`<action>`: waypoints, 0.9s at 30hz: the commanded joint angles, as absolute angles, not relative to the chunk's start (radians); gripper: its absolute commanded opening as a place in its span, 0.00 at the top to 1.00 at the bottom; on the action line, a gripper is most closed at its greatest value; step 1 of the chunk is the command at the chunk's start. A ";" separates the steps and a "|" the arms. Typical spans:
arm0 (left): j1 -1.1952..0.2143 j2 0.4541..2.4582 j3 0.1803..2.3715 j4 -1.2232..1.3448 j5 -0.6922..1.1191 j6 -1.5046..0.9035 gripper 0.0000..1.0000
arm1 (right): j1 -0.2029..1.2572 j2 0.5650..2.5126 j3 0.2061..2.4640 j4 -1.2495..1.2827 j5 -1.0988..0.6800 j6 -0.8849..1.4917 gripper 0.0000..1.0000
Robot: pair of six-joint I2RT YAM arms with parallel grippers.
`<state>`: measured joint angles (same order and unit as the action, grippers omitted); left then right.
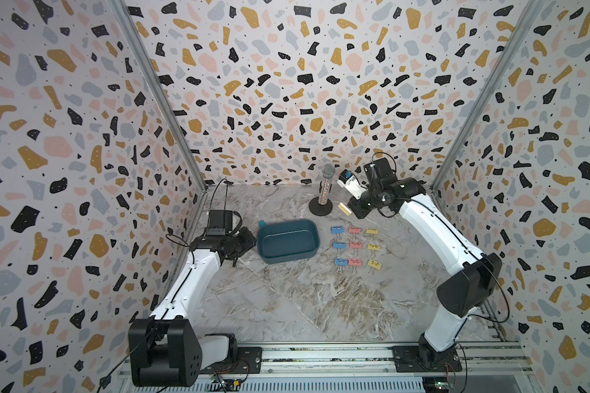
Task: Take out the binder clips from the storage box
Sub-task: Place the binder clip at the center of the board.
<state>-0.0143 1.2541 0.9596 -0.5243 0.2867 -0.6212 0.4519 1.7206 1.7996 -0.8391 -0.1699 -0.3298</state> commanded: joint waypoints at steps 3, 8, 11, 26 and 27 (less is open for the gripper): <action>-0.017 1.238 0.948 -0.526 0.282 -0.603 0.67 | 0.365 1.557 1.575 -0.679 -0.185 -0.522 1.00; -0.017 1.238 0.942 -0.526 0.284 -0.604 0.67 | 0.239 1.520 1.483 -0.658 -0.191 -0.629 1.00; -0.017 1.235 0.938 -0.526 0.281 -0.604 0.67 | 0.166 1.514 1.441 -0.654 -0.263 -0.713 1.00; -0.018 1.231 0.919 -0.525 0.272 -0.606 0.67 | 0.012 1.617 1.391 -0.612 -0.308 -1.034 1.00; -0.017 1.232 0.918 -0.526 0.273 -0.606 0.67 | 0.008 1.625 1.390 -0.610 -0.310 -1.046 1.00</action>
